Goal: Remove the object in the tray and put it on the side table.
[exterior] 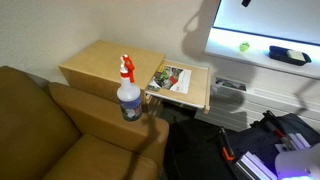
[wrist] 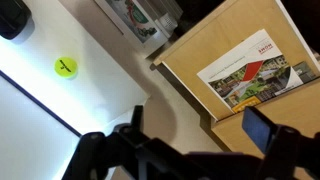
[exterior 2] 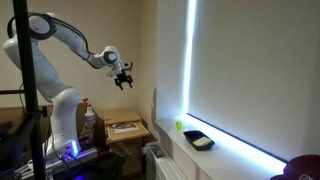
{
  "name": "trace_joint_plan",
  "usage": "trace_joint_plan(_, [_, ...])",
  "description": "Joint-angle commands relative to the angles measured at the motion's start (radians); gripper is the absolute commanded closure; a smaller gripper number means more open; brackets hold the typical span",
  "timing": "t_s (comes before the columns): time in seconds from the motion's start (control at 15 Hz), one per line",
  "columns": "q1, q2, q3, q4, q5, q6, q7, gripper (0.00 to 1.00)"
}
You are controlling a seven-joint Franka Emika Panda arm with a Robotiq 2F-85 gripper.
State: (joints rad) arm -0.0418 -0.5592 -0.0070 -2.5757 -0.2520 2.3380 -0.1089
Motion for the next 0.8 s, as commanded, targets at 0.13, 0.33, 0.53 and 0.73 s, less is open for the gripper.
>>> trace_joint_plan(0.13, [-0.058, 0.093, -0.036, 0.078, -0.011, 0.017, 0.038, 0.0])
trace_joint_plan(0.33, [-0.171, 0.123, -0.126, 0.097, -0.051, 0.049, 0.07, 0.0])
trace_joint_plan(0.53, [-0.265, 0.219, -0.234, 0.133, -0.047, 0.109, 0.075, 0.0])
trace_joint_plan(0.73, [-0.246, 0.159, -0.22, 0.096, -0.039, 0.081, 0.039, 0.0])
